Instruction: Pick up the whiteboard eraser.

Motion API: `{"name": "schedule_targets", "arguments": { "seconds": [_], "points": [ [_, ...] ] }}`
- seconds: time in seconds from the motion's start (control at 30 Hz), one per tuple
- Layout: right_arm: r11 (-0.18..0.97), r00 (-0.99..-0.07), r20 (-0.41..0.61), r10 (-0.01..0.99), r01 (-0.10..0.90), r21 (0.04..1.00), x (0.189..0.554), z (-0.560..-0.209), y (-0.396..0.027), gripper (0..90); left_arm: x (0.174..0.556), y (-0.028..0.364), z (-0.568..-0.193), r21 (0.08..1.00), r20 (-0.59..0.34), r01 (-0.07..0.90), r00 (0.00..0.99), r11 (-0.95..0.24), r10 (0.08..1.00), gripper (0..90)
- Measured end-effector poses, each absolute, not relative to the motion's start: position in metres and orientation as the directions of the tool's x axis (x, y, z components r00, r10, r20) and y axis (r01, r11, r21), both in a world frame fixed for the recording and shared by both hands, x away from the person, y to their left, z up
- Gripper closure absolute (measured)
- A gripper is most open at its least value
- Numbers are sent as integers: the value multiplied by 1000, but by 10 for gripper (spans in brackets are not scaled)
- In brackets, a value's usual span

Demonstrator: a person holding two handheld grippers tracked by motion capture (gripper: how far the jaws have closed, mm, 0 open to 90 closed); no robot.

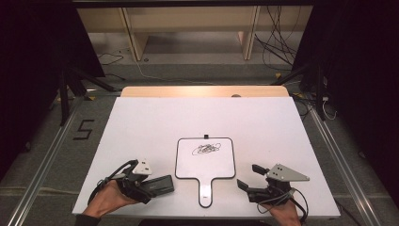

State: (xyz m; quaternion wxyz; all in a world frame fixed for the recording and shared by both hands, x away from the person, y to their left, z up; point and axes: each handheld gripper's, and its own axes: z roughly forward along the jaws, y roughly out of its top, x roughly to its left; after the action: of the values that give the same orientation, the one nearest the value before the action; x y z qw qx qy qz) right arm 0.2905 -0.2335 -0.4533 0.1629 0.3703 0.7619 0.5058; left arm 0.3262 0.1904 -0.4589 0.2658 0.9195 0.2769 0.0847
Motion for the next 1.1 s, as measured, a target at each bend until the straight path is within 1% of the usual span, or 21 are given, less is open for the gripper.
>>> {"name": "schedule_targets", "arguments": {
  "seconds": [0.13, 0.2, 0.43, 0.5, 0.63, 0.77, 0.93, 1.1],
  "points": [
    [214, -671, 129, 730, 404, 889, 291, -454, -234, 216, 327, 189, -462, 522, 13, 461, 837, -717, 547, 238],
    [216, -671, 129, 730, 405, 888, 291, -454, -234, 217, 328, 188, -462, 498, 29, 441, 852, -747, 522, 249],
    [219, -669, 127, 733, 407, 887, 292, -454, -234, 222, 330, 184, -466, 466, 30, 431, 865, -773, 500, 277],
    [218, -667, 128, 734, 409, 886, 292, -454, -234, 223, 331, 184, -467, 456, 24, 422, 874, -783, 485, 303],
    [219, -666, 126, 736, 409, 886, 292, -454, -235, 224, 331, 181, -467, 455, 26, 413, 879, -789, 476, 334],
    [217, -660, 126, 740, 413, 885, 293, -454, -235, 231, 331, 182, -467, 448, 29, 398, 889, -801, 458, 389],
    [208, -653, 133, 745, 417, 885, 293, -454, -236, 237, 330, 185, -467, 461, 28, 385, 894, -799, 447, 399],
    [196, -646, 139, 751, 419, 887, 293, -454, -238, 241, 331, 187, -466, 461, 19, 401, 887, -792, 461, 402]
  ]
}}
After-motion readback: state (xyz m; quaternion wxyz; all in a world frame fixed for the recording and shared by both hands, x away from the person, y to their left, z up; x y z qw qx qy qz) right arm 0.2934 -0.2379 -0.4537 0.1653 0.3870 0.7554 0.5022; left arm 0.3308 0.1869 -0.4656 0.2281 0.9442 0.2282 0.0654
